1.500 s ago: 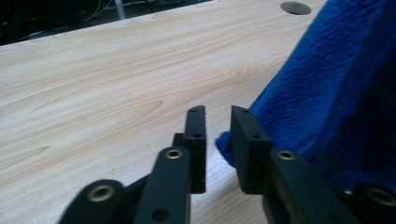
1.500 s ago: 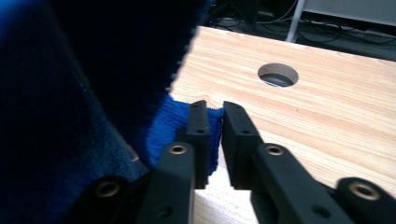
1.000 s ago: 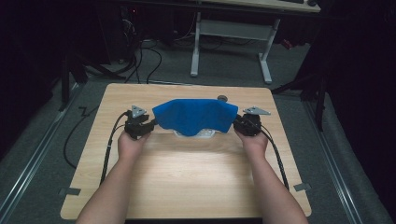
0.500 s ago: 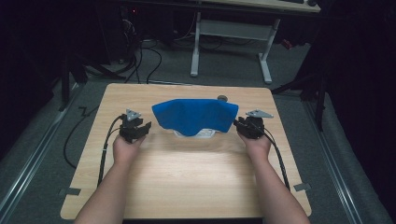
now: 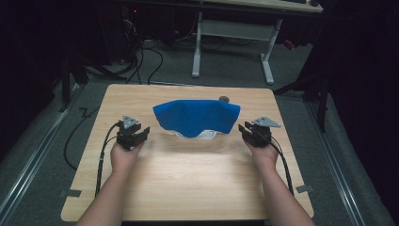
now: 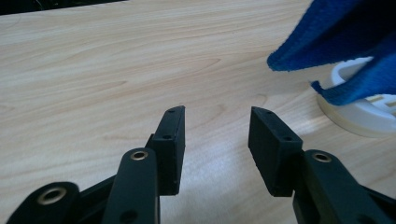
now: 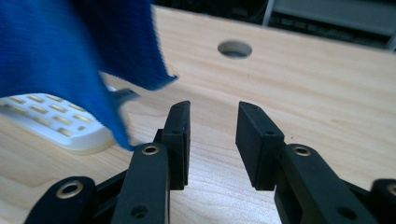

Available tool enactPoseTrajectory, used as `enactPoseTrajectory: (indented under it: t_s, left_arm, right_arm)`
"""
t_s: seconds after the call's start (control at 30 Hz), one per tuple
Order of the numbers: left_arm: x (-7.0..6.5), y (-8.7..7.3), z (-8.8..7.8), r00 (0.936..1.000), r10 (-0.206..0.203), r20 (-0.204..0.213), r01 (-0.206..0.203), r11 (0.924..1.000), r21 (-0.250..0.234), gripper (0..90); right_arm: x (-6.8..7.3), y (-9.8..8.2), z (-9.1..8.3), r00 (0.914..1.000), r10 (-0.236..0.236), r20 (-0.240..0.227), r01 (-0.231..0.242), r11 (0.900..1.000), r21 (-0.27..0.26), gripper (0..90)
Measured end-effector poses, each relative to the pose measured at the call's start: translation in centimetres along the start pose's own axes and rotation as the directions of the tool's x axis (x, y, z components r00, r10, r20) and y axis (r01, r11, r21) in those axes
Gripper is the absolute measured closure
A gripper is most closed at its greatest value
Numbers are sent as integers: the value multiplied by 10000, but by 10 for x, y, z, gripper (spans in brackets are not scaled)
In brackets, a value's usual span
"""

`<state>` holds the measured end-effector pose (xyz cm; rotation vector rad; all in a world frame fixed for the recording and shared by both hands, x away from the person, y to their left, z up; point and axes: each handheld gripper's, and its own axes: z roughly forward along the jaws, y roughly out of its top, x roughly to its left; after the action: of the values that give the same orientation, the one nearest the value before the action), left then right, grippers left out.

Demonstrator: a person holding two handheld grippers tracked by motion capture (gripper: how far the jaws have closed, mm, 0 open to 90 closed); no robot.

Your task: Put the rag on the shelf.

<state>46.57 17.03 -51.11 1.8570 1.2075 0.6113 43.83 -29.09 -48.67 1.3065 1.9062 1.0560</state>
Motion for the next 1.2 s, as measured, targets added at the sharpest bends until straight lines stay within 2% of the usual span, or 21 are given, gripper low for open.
enactPoseTrajectory:
  t_s: [0.07, 0.13, 0.17, 0.27, 0.33, 0.43, 0.53, 0.6, 0.63, 0.67, 0.77, 0.83, 0.87, 0.93, 0.97, 1.0, 1.07, 1.1, 1.13, 1.17, 1.2]
  left_arm:
    - [-3, -4, -10, 10000, -9, 6, 10, 10000, -87, 560]
    - [-5, -8, -18, 9999, 117, -39, -118, 9999, -73, 554]
    - [-7, -11, -24, 9997, 214, -72, -215, 9997, -124, 547]
    - [-12, -22, -40, 9997, 231, -62, -232, 9994, -266, 536]
    - [-14, -30, -52, 9994, 323, -104, -326, 9991, -268, 523]
    - [-16, -42, -69, 9999, 81, -72, -83, 9996, -284, 507]
    - [-21, -56, -84, 9999, -102, 89, 104, 9995, -295, 504]
    - [-28, -61, -90, 10000, 53, 73, -51, 9997, -228, 490]
    - [-32, -63, -93, 9998, -23, 203, 28, 9997, -252, 487]
    - [-36, -64, -95, 9994, -74, 343, 84, 9996, -287, 487]
    - [-65, -69, -94, 9952, 335, 920, -340, 9994, 43, 470]
    - [-89, -66, -90, 9890, 824, 1227, -843, 9964, 99, 456]
    - [-97, -65, -89, 9863, 847, 1414, -863, 9962, 57, 456]
    - [-119, -62, -84, 9752, 1001, 1972, -1007, 9949, -73, 454]
    - [-132, -60, -81, 9652, 1290, 2274, -1327, 9912, 7, 453]
    - [-141, -60, -80, 9589, 1486, 2417, -1541, 9880, 39, 452]
    - [-158, -62, -78, 9312, 2465, 2685, -2589, 9658, 112, 442]
    - [-168, -65, -78, 9073, 3295, 2612, -3449, 9385, 142, 432]
    - [-170, -66, -78, 9007, 3488, 2588, -3641, 9313, 120, 432]
    - [-169, -67, -77, 8971, 3541, 2643, -3714, 9283, 168, 433]
    - [-167, -68, -76, 9007, 3432, 2664, -3623, 9318, 243, 433]
  right_arm:
    - [1, -1, -3, 9999, -148, 31, 148, 9999, 74, 631]
    - [5, -5, -14, 9994, -337, 31, 337, 9993, -140, 628]
    - [8, -9, -23, 9996, -270, 75, 272, 9992, -294, 625]
    - [12, -13, -32, 9989, -421, 188, 424, 9989, -177, 598]
    - [17, -19, -43, 9975, -664, 227, 673, 9970, -388, 593]
    - [27, -29, -63, 9959, -864, 282, 877, 9948, -510, 553]
    - [33, -35, -72, 9938, -1072, 298, 1087, 9927, -530, 537]
    - [40, -39, -80, 9921, -1231, 231, 1243, 9906, -579, 522]
    - [48, -43, -86, 9928, -1192, 72, 1195, 9910, -608, 497]
    - [48, -43, -86, 9928, -1192, 72, 1195, 9910, -608, 497]
    - [64, -52, -91, 9925, -1132, -454, 1108, 9925, -517, 449]
    - [79, -56, -93, 9889, -1275, -758, 1240, 9911, -483, 429]
    - [88, -58, -93, 9867, -1428, -775, 1393, 9891, -487, 421]
    - [102, -59, -91, 9844, -1298, -1187, 1258, 9912, -409, 389]
    - [107, -60, -90, 9829, -1267, -1340, 1231, 9918, -345, 382]
    - [116, -62, -87, 9789, -1237, -1624, 1213, 9923, -245, 377]
    - [127, -66, -83, 9713, -1353, -1954, 1358, 9907, -112, 376]
    - [134, -70, -76, 9598, -1940, -2029, 1984, 9801, 11, 378]
    - [134, -70, -76, 9598, -1940, -2029, 1984, 9801, 11, 378]
    - [135, -70, -72, 9543, -2119, -2109, 2178, 9760, 51, 379]
    - [135, -70, -72, 9543, -2119, -2109, 2178, 9760, 51, 379]
